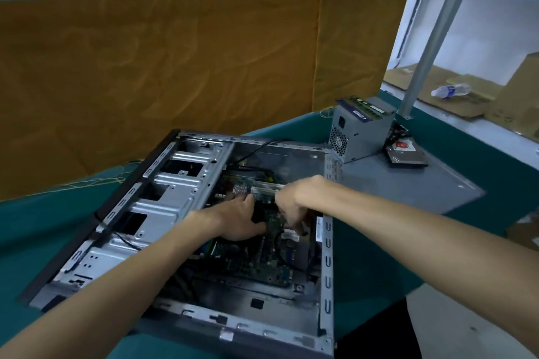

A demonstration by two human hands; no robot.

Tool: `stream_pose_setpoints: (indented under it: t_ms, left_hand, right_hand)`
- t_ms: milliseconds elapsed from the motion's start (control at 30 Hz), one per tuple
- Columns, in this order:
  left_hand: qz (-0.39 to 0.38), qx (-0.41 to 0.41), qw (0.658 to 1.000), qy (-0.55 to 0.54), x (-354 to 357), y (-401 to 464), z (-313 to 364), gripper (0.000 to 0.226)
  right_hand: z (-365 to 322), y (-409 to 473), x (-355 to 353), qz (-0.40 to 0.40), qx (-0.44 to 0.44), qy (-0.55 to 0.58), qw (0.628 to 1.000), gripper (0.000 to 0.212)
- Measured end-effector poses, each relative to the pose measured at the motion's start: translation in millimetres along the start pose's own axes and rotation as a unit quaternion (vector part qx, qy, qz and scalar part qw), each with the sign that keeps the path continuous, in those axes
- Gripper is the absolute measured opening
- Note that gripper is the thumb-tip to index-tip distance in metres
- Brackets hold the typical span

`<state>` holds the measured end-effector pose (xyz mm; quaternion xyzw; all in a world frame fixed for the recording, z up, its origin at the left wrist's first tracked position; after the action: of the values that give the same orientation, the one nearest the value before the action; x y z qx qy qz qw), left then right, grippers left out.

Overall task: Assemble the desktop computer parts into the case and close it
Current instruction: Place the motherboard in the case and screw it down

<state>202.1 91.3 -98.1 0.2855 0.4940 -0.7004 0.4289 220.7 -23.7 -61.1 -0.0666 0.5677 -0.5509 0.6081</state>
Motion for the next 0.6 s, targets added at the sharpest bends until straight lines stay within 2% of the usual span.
stream_pose_setpoints:
  t_ms: [133,333,400,500,600]
  left_hand:
    - [0.009,0.014,1.0,-0.001,2,0,-2,0.064]
    - [0.026,0.027,0.999,-0.011,-1,-7,-1,0.067]
    - [0.021,0.023,0.999,-0.011,-2,-7,-1,0.067]
    - [0.009,0.014,1.0,-0.008,-3,-7,0,0.07]
    - [0.002,0.015,1.0,-0.021,-3,-8,2,0.071]
  right_hand:
    - [-12,4,-6,0.099,-0.025,0.002,0.995,0.032]
    - [-19,-12,-11,0.148,-0.087,0.038,0.984,0.005]
    - [-14,-24,-12,0.187,-0.093,0.077,0.975,0.008]
    - [-5,-35,-6,0.168,-0.081,0.195,0.963,0.013]
    - [-15,-39,-12,0.124,-0.115,0.313,0.935,0.022]
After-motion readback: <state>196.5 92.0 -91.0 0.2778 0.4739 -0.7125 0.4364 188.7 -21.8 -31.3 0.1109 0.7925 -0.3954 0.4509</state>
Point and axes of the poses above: each hand's wrist, its own y-axis towards the middle knuckle, its own x-axis out of the palm, z = x × y, the point moved 7 cm from there along y, towards the middle knuckle, and after that the axes turned 14 degrees about -y, right-handed, at the moved point
